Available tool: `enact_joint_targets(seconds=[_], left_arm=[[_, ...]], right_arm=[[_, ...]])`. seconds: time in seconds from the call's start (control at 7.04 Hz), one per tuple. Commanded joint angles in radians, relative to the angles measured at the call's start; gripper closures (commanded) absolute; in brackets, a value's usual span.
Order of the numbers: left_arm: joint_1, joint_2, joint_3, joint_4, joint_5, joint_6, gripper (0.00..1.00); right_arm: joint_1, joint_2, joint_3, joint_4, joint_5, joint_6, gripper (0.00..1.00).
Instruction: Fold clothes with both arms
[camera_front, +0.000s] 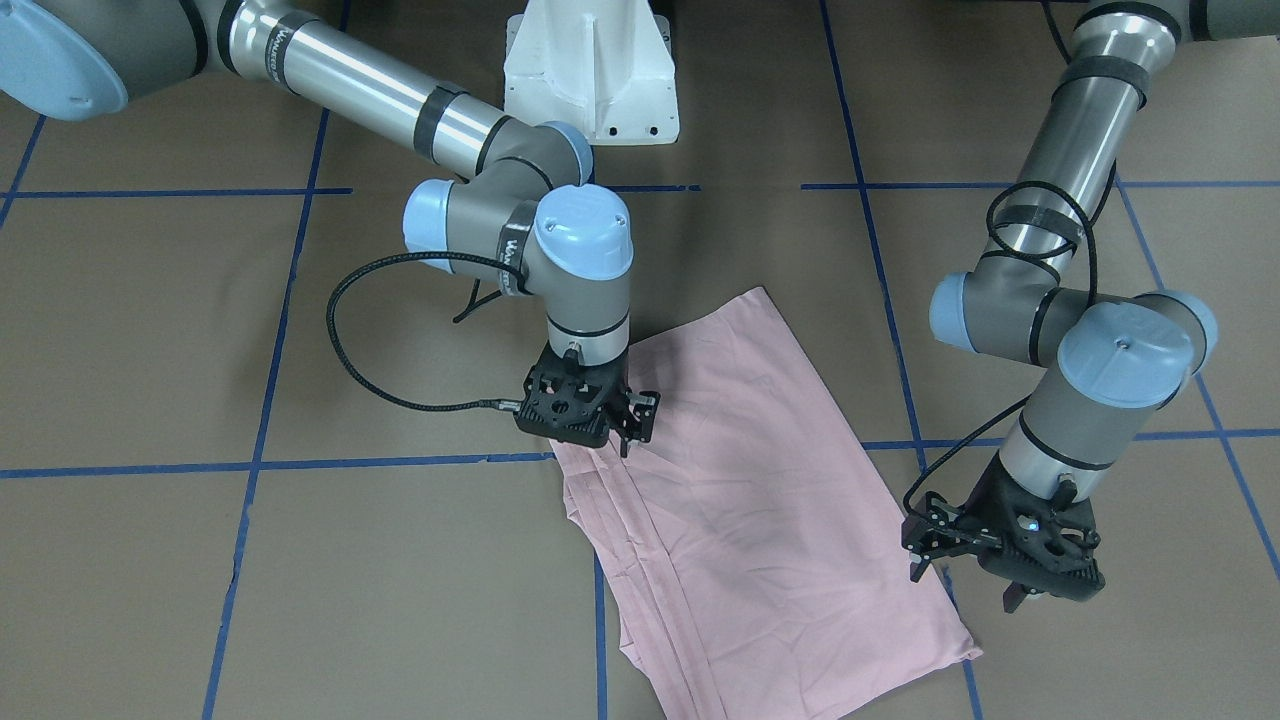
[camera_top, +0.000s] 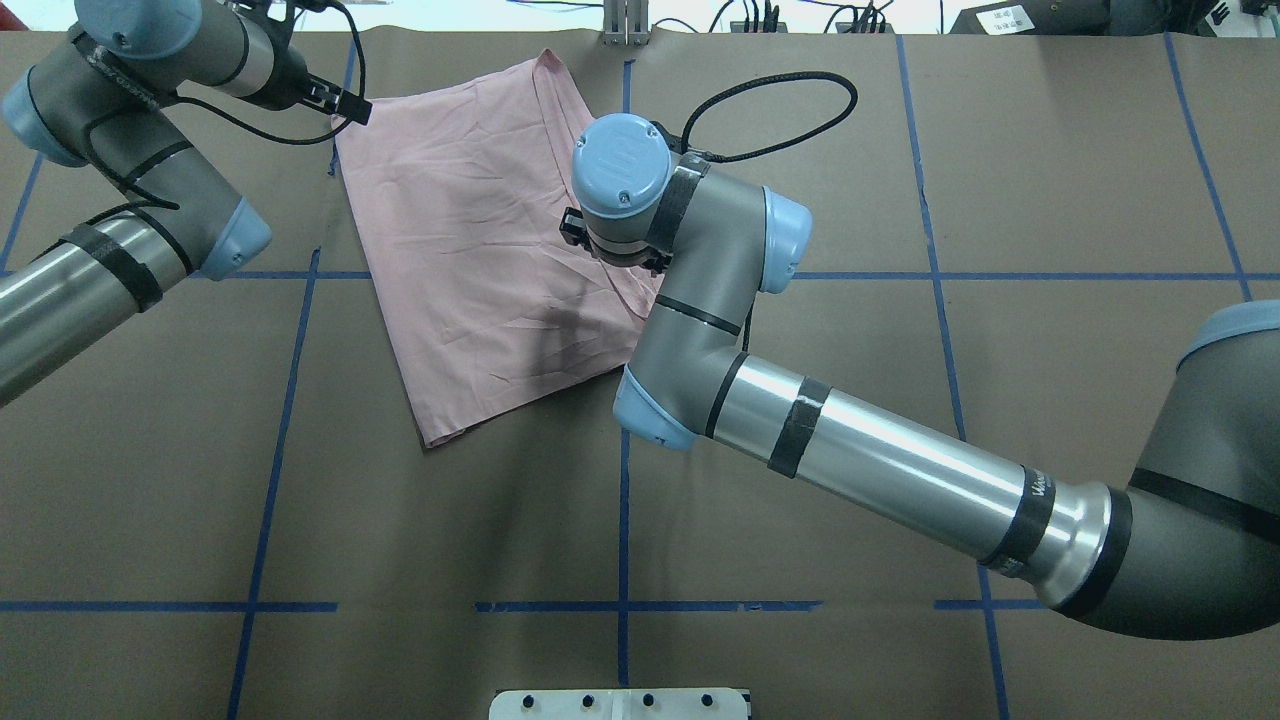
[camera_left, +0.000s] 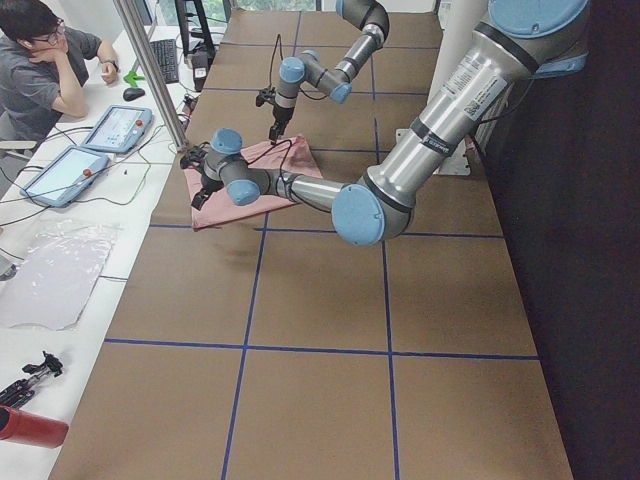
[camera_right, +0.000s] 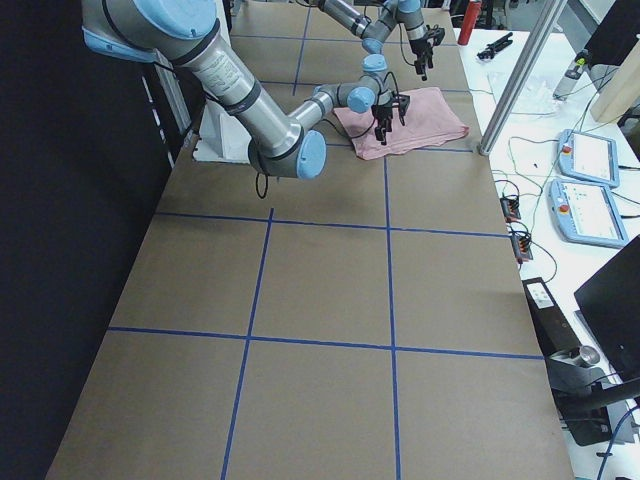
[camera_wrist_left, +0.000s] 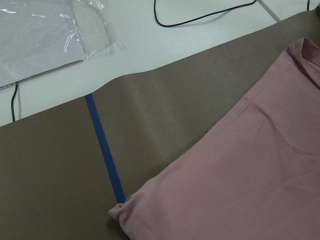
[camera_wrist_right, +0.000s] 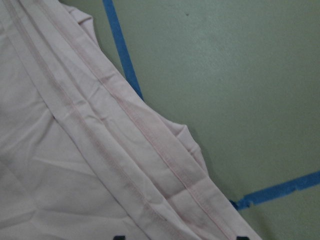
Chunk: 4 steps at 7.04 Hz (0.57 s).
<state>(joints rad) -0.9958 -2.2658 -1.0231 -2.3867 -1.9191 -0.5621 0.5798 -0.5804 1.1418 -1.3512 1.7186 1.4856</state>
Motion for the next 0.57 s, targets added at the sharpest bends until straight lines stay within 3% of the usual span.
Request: enact_joint_targets(seconds=[0.0, 0.43], left_arm=[[0.005, 0.0, 0.0, -0.005, 0.0, -0.002, 0.0], [0.008, 0.0, 0.0, -0.008, 0.0, -0.002, 0.0]], right_arm=[[-0.023, -0.032, 0.038, -0.045, 0.007, 0.001, 0.21], [-0.049, -0.039, 0.038, -0.042, 0.004, 0.002, 0.21]])
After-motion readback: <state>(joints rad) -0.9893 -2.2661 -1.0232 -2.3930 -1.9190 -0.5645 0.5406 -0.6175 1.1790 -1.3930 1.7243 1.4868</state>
